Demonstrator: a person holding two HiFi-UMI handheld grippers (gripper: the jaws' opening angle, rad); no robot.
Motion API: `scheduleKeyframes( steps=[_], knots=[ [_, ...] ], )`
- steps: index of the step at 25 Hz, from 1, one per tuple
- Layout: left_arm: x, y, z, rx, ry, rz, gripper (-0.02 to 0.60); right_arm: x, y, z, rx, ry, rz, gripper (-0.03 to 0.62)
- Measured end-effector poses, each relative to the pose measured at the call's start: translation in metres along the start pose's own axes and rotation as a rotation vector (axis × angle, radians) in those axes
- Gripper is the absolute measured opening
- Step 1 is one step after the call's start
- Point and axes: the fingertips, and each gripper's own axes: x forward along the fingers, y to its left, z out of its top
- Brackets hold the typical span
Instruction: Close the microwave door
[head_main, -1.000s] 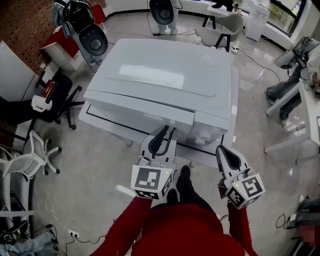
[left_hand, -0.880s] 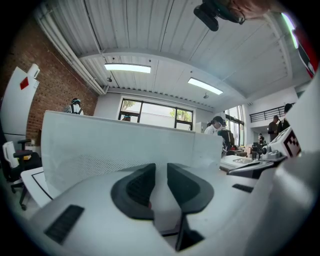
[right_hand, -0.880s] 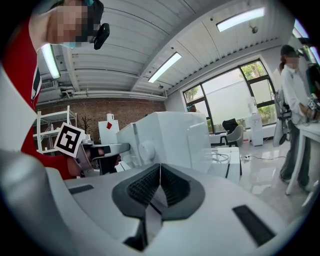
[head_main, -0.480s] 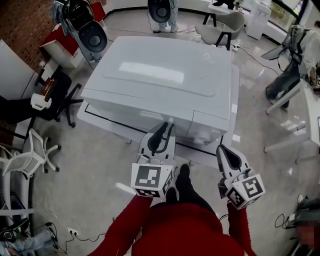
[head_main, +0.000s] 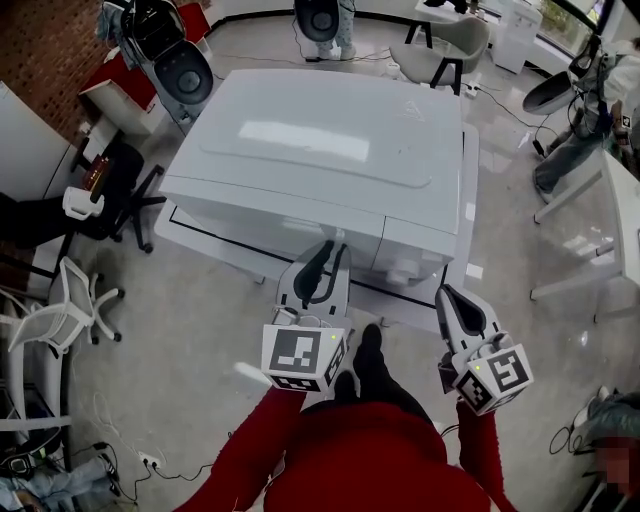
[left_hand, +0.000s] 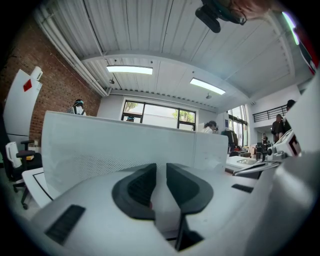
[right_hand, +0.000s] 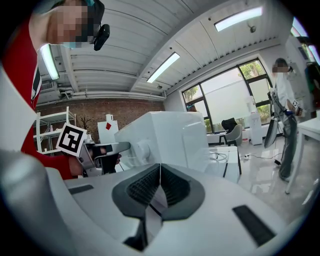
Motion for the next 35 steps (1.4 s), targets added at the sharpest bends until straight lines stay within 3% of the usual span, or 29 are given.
scheduleKeyframes(
  steps=[5, 11, 14, 22, 35],
  knots=[
    [-0.007, -0.001, 0.002, -0.011, -0.006, -0.065, 0.074, -0.001, 0.004, 0.006, -0.017, -0.015, 0.005, 0.015],
    [-0.03, 0.002, 0.005, -0.027, -0.035, -0.138, 0.012, -0.008, 0.015, 0.013, -0.034, -0.049, 0.025, 0.015],
    [-0.039, 0.001, 0.004, -0.023, -0.038, -0.163, 0.011, -0.011, 0.019, 0.012, -0.037, -0.059, 0.038, 0.015],
    [-0.067, -0.009, -0.005, -0.005, -0.021, -0.205, 0.011, -0.022, 0.043, 0.009, -0.057, -0.08, 0.09, 0.015],
    [-0.105, -0.024, -0.023, -0.042, 0.016, -0.24, 0.011, -0.031, 0.081, 0.001, -0.102, -0.067, 0.169, 0.014]
  ],
)
